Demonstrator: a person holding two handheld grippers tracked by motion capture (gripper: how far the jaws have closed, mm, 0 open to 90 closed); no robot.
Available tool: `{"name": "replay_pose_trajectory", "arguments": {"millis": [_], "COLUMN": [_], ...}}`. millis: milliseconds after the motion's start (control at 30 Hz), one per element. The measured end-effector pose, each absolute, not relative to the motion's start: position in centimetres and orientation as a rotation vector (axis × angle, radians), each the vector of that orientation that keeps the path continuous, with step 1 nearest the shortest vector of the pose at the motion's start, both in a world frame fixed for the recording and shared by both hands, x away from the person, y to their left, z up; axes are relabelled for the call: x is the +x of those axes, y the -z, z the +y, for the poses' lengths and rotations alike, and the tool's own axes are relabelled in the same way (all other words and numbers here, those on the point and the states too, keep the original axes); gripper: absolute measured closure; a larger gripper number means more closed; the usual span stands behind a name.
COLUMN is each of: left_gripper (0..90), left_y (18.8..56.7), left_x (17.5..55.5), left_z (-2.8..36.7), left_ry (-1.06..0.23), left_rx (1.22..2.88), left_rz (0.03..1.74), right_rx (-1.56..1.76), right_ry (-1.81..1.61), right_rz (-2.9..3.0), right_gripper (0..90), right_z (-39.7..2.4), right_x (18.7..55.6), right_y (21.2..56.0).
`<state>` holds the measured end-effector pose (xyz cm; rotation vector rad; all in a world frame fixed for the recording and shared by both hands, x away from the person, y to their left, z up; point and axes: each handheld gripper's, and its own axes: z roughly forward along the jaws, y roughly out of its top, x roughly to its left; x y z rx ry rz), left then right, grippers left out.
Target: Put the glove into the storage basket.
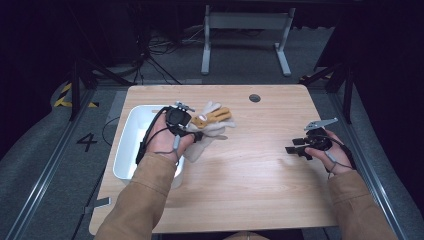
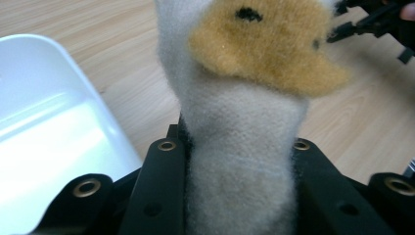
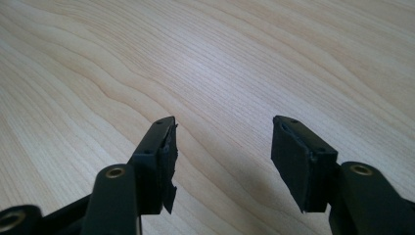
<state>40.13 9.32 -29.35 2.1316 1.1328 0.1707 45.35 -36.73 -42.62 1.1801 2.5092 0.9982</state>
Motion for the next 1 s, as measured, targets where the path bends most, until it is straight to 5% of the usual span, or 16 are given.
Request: {"name": "replay_pose_trajectory", "arguments": {"millis": [1000], "left_gripper": [72.9], "left_y": [27.7], "left_x": [41.5], "left_z": [14.5], "left_ry": [-0.228], "left_rx": [1.940], "left_rz": [1.516], "right_rx": [1.196], "right_ry": [-1.006], "right_rz": [2.493], "right_gripper": [43.3], "right_z": [-37.0], "right_x": [43.5], "right_y": [41.7]}}
